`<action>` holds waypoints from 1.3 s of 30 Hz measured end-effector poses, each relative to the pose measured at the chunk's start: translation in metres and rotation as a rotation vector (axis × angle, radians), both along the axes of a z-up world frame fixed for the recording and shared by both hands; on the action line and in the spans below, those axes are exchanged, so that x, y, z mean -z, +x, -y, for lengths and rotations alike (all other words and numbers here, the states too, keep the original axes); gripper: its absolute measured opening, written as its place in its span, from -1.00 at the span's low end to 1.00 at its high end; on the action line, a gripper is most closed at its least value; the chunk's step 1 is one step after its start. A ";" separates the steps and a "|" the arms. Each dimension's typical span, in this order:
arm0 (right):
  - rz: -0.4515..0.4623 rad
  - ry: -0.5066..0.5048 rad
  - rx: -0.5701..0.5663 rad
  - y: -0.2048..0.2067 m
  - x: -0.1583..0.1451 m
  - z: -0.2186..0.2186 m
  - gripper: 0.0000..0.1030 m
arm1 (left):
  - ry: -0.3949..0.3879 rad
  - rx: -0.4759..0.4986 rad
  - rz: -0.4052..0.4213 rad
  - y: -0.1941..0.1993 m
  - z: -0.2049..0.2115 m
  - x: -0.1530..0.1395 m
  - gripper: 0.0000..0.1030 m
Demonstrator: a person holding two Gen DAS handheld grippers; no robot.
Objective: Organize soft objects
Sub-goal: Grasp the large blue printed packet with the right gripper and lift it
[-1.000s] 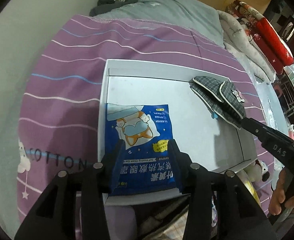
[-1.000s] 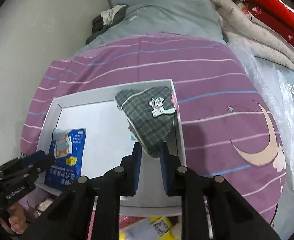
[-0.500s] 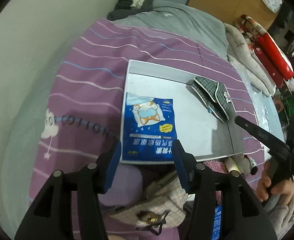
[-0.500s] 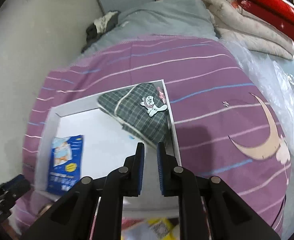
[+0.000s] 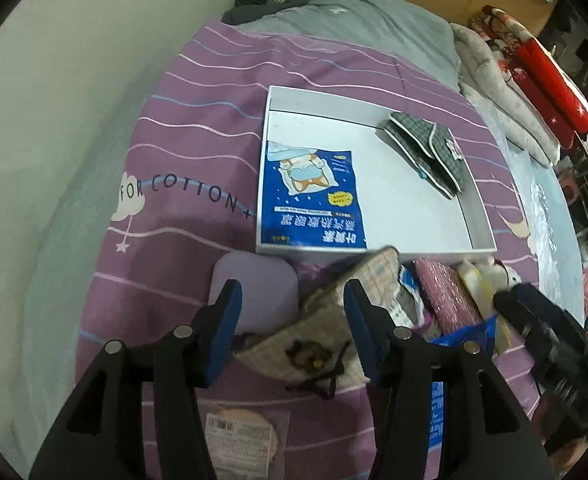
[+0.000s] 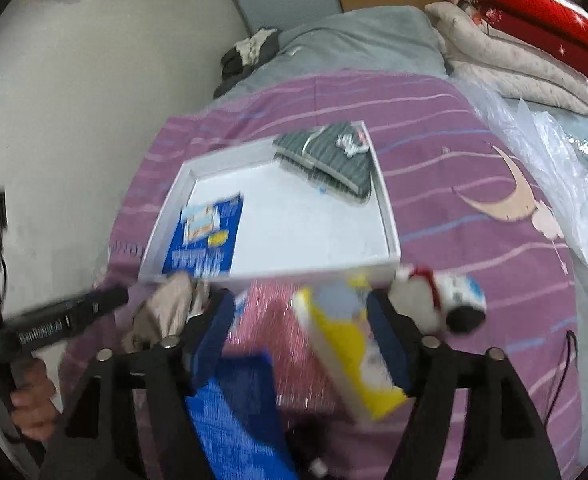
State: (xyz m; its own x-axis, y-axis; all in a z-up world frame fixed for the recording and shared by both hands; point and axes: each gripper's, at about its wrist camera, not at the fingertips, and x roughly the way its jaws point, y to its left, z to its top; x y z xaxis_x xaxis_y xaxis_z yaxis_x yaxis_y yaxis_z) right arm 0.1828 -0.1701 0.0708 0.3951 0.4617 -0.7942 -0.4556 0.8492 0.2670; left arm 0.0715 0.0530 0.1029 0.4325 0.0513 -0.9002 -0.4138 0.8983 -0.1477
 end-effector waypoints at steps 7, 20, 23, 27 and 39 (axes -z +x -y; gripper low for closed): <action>0.021 -0.156 -0.053 -0.042 0.005 -0.010 0.56 | -0.024 0.027 0.022 -0.007 0.012 -0.013 0.06; 0.009 -0.328 -0.085 -0.074 0.015 -0.037 0.56 | -0.035 0.049 0.069 -0.018 0.014 -0.029 0.06; -0.001 -0.336 -0.089 -0.076 0.017 -0.041 0.56 | -0.054 0.056 0.085 -0.021 0.011 -0.030 0.06; -0.014 -0.342 -0.093 -0.078 0.019 -0.045 0.56 | -0.053 0.040 0.092 -0.023 0.005 -0.027 0.06; -0.078 -0.258 -0.052 -0.077 0.031 -0.043 0.57 | 0.031 -0.011 0.067 -0.035 -0.025 -0.004 0.06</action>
